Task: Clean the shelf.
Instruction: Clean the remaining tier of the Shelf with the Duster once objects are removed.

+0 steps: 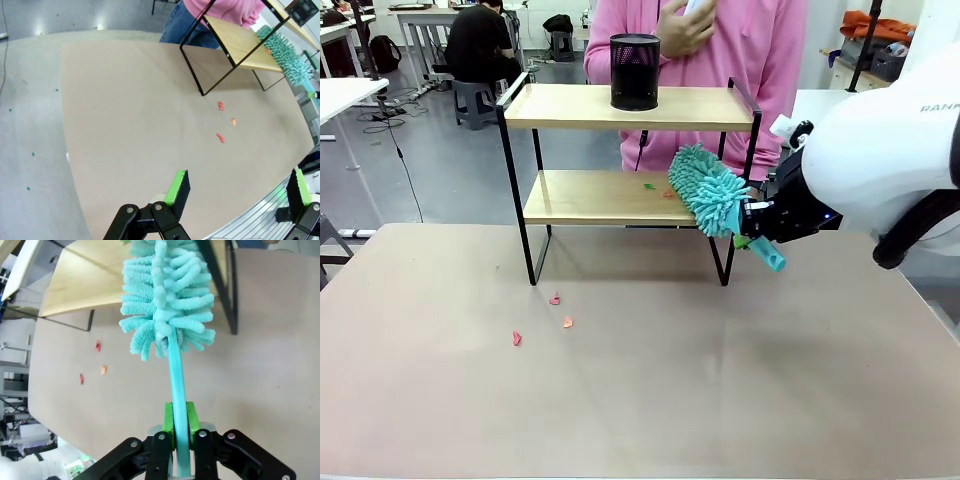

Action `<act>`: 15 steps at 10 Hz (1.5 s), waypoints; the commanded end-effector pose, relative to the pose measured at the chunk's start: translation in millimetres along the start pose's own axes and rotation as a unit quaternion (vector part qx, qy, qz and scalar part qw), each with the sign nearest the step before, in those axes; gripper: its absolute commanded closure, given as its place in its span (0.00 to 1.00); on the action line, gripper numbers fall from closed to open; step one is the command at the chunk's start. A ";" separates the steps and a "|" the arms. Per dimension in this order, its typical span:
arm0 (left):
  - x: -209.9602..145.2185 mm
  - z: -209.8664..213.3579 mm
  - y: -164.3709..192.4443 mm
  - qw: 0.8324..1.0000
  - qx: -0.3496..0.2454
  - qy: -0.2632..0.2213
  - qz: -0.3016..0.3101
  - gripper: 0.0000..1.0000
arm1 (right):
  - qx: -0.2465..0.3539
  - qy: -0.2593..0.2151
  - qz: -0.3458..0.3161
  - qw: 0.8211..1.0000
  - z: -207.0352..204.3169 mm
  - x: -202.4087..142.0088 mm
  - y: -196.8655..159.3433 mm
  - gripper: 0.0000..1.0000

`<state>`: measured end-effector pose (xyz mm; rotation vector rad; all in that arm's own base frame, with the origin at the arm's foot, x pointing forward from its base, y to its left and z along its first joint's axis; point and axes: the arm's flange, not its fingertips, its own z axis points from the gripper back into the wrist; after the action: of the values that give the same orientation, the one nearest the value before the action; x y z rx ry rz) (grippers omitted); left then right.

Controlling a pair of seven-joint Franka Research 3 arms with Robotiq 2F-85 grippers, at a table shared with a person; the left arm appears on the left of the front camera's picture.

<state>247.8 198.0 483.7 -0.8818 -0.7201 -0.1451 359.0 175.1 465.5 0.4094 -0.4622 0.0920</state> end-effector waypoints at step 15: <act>0.1 -0.9 -1.1 1.000 -0.006 -0.007 -0.011 0.00 | 0.383 0.333 0.181 0.843 66.4 -34.8 -57.3 0.88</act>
<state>247.8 198.0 483.8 -0.8817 -0.7202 -0.1451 313.2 120.4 466.5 0.9510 0.1658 0.7265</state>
